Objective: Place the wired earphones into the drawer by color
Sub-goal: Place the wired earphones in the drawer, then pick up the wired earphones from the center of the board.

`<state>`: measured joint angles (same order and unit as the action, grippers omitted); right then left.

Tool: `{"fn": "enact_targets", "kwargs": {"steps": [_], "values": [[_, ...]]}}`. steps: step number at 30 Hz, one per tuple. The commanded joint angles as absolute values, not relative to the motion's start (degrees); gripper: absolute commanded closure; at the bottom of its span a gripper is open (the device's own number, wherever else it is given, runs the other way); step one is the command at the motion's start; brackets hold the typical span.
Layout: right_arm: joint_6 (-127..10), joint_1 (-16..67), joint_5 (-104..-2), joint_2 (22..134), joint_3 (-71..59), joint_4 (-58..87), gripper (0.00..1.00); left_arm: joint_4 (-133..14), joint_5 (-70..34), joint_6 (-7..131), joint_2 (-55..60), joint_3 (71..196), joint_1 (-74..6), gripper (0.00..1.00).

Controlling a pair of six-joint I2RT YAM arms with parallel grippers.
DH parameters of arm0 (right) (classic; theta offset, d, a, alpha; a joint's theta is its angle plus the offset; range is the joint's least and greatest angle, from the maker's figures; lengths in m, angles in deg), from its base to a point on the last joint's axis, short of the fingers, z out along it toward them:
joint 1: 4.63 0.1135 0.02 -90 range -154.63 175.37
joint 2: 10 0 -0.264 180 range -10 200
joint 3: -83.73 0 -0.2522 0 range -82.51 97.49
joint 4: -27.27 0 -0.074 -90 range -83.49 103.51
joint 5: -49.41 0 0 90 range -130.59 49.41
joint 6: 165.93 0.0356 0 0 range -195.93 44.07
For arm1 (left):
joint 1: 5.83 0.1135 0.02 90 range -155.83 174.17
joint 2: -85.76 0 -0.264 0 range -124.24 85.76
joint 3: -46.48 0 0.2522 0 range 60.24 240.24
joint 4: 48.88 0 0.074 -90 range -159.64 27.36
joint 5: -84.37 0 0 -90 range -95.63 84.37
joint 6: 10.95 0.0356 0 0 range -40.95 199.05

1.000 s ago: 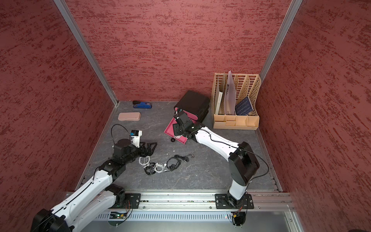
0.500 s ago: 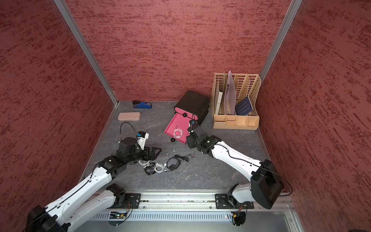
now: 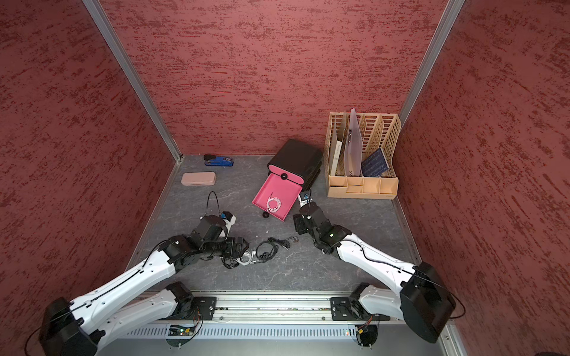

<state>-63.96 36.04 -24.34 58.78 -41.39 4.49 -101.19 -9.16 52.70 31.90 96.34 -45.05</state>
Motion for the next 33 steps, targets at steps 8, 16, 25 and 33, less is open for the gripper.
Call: {"fn": "enact_targets", "kwargs": {"steps": [8,16,25,33], "values": [[-64.06,35.8,-22.66,58.03,-41.71,6.54,0.36,-100.92,-6.17,51.89,25.82,96.36,-46.86,0.19],[-63.67,35.8,-22.66,58.69,-41.46,6.39,0.36,-99.26,-5.48,51.98,21.9,96.01,-47.49,0.31],[-63.71,35.8,-22.15,58.91,-41.38,6.39,0.36,-97.78,-5.82,52.24,18.29,95.93,-47.74,0.43],[-63.8,35.77,-22.22,58.91,-41.36,6.21,0.36,-96.58,-5.67,52.24,15.22,95.92,-47.86,0.48]]}}
